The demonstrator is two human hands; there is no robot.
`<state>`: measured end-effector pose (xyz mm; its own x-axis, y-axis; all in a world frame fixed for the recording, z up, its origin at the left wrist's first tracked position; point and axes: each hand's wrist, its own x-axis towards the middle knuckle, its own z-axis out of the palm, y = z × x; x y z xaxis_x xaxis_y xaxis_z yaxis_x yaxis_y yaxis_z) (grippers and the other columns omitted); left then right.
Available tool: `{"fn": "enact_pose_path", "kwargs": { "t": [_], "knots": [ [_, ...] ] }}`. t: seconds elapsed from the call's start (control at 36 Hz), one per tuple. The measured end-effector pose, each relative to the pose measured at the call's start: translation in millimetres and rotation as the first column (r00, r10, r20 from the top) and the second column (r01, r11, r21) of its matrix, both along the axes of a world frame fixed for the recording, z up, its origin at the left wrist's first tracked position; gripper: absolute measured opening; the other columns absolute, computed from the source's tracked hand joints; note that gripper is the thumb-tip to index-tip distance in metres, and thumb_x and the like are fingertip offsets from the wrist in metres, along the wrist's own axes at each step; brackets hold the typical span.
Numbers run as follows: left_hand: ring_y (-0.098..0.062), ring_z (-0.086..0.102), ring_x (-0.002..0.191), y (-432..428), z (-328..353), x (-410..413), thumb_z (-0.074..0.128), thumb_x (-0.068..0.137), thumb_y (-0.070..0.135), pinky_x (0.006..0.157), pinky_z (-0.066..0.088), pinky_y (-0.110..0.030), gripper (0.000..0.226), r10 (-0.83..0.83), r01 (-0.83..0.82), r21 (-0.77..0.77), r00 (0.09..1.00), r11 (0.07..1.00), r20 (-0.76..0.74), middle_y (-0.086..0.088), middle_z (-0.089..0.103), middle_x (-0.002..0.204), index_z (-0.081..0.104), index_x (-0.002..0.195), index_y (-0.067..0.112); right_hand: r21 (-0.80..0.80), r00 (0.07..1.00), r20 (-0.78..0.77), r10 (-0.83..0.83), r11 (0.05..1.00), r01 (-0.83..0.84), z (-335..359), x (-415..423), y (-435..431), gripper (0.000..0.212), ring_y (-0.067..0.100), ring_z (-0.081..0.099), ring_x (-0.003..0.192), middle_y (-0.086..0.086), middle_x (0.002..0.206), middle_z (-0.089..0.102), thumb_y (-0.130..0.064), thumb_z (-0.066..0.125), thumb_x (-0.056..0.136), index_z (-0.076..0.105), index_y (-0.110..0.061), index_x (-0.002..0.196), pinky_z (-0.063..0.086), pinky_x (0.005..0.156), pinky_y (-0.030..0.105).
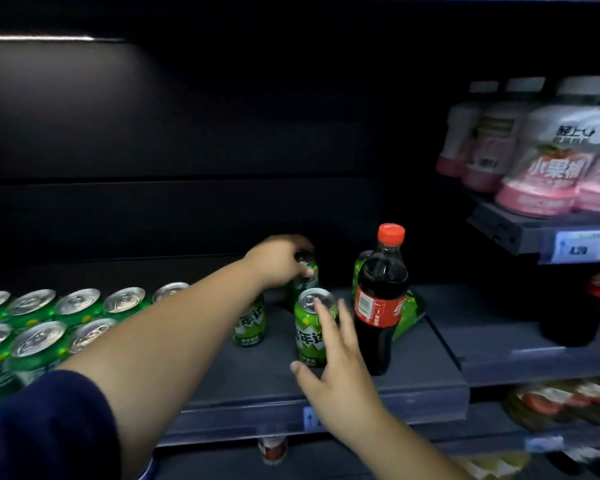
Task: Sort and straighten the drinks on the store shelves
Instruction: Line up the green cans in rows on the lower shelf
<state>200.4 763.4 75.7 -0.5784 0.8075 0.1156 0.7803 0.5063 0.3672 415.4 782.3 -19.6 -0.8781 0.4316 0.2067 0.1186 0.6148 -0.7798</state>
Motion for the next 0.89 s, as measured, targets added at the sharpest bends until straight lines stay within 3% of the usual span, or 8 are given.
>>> {"fn": "enact_pose_path", "kwargs": {
  "t": [0.11, 0.22, 0.31, 0.36, 0.5, 0.64, 0.78, 0.89],
  "knots": [
    [-0.018, 0.059, 0.12, -25, 30, 0, 0.082, 0.079, 0.031, 0.097, 0.046, -0.026, 0.058, 0.03, -0.034, 0.2, 0.999, 0.979, 0.021, 0.002, 0.062, 0.133, 0.062, 0.133, 0.024, 0.071, 1.0, -0.028, 0.004, 0.997, -0.002, 7, 3, 0, 0.084, 0.0, -0.01, 0.151, -0.032, 0.155, -0.033, -0.039, 0.062, 0.097, 0.002, -0.054, 0.154, 0.014, 0.119, 0.021],
    [-0.012, 0.06, 0.118, -68, 74, 3, 0.085, 0.076, 0.032, 0.102, 0.046, -0.026, 0.064, 0.028, -0.017, 0.285, 0.999, 0.958, -0.032, 0.004, 0.063, 0.13, 0.06, 0.134, 0.024, 0.243, 0.949, -0.315, 0.034, 0.969, 0.046, 27, 0, -8, 0.066, -0.009, 0.0, 0.15, -0.031, 0.162, -0.007, -0.033, 0.063, 0.096, 0.031, -0.049, 0.15, 0.012, 0.116, 0.008],
    [-0.006, 0.061, 0.114, -106, 92, 10, 0.087, 0.073, 0.029, 0.102, 0.047, -0.029, 0.059, -0.013, 0.007, 0.34, 1.0, 0.94, 0.015, 0.009, 0.066, 0.124, 0.063, 0.127, 0.025, 0.133, 0.937, -0.346, 0.051, 0.991, -0.004, 48, -12, -20, 0.064, -0.027, 0.007, 0.137, -0.045, 0.151, 0.007, -0.033, 0.067, 0.095, 0.026, -0.062, 0.135, 0.011, 0.104, -0.004],
    [0.004, 0.061, 0.106, -131, 95, 16, 0.088, 0.072, 0.025, 0.093, 0.048, -0.021, 0.052, -0.041, 0.025, 0.34, 0.998, 0.94, 0.038, 0.015, 0.067, 0.116, 0.066, 0.119, 0.026, 0.081, 0.943, -0.33, 0.05, 0.996, -0.024, 56, -26, -27, 0.066, -0.028, 0.018, 0.131, -0.047, 0.142, 0.019, -0.036, 0.071, 0.091, 0.029, -0.061, 0.135, 0.017, 0.106, 0.0],
    [-0.001, 0.061, 0.078, -179, 73, 29, 0.088, 0.072, 0.026, 0.07, 0.053, -0.025, 0.044, -0.102, 0.072, 0.246, 0.989, 0.967, 0.111, 0.013, 0.069, 0.101, 0.067, 0.109, 0.033, -0.018, 0.989, -0.116, 0.088, 0.996, -0.091, 63, -62, -57, 0.091, 0.003, 0.043, 0.135, -0.019, 0.149, 0.044, -0.052, 0.082, 0.075, 0.03, -0.043, 0.15, 0.041, 0.111, 0.032],
    [-0.003, 0.064, 0.099, -213, 37, 20, 0.081, 0.073, 0.041, 0.089, 0.053, -0.038, 0.046, -0.118, 0.106, 0.137, 0.99, 0.985, 0.076, 0.018, 0.068, 0.107, 0.063, 0.115, 0.039, -0.063, 0.993, -0.098, 0.073, 0.995, -0.08, 43, -87, -85, 0.065, 0.002, 0.061, 0.106, -0.019, 0.116, 0.065, -0.042, 0.086, 0.07, 0.054, -0.042, 0.126, 0.054, 0.092, 0.038],
    [-0.004, 0.049, 0.125, -256, 22, 3, 0.081, 0.073, 0.052, 0.105, 0.04, -0.027, 0.083, -0.113, 0.109, -0.079, 0.992, 0.991, -0.053, 0.015, 0.054, 0.137, 0.044, 0.145, 0.037, -0.131, 0.995, -0.062, 0.074, 0.988, -0.081, 8, -99, -113, 0.076, 0.004, 0.061, 0.113, -0.017, 0.123, 0.063, -0.057, 0.079, 0.06, 0.054, -0.041, 0.13, 0.053, 0.096, 0.038],
    [-0.021, 0.032, 0.141, -288, 7, -19, 0.067, 0.058, 0.085, 0.115, 0.029, -0.041, 0.115, -0.098, 0.018, -0.262, 0.951, 0.965, -0.293, 0.005, 0.036, 0.153, 0.022, 0.153, 0.039, -0.177, 0.998, -0.056, 0.033, 0.983, -0.042, -9, -105, -125, 0.071, 0.002, 0.058, 0.116, -0.018, 0.129, 0.058, -0.046, 0.084, 0.069, 0.053, -0.041, 0.132, 0.054, 0.099, 0.037]
  ]
}}
